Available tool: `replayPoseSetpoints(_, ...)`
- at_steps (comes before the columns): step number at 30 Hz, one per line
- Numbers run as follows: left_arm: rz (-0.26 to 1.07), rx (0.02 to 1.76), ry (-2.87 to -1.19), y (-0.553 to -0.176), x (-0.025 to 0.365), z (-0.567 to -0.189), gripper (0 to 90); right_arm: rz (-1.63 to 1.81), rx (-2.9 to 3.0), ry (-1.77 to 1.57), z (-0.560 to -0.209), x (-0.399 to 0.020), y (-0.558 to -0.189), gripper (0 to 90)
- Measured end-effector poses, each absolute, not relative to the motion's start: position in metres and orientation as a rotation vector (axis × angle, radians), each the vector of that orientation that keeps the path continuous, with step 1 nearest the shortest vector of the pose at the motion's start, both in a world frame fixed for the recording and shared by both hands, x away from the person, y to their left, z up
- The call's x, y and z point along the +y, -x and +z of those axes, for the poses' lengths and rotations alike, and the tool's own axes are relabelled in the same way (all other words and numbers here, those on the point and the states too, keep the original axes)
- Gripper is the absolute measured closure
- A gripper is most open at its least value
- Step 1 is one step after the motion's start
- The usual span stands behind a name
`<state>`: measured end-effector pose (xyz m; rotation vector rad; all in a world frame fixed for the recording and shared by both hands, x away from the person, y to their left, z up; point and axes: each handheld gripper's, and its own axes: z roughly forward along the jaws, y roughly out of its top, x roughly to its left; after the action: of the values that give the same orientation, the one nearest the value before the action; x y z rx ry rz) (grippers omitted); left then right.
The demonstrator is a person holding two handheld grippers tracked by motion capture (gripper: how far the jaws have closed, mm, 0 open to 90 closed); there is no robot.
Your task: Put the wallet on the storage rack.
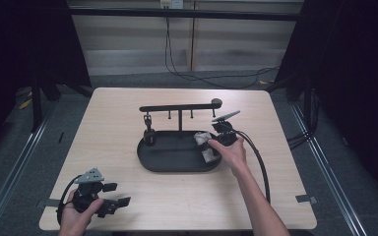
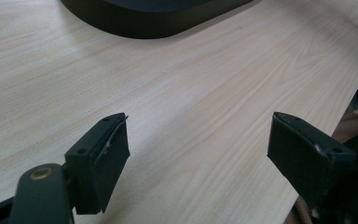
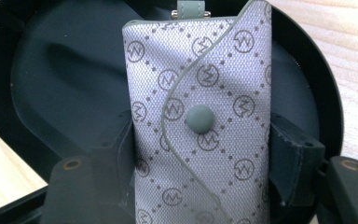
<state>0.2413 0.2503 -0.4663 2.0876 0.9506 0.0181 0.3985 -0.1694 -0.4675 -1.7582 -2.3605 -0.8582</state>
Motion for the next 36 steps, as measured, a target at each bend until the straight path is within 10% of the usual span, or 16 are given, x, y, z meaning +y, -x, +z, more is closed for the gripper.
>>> replayPoseSetpoints(36, 0.038, 0.98, -2.063, -0.244, 0.252, -0.465, 21.1, -1.085, -2.475, 1.753, -0.448, -0.185, -0.378, 22.1)
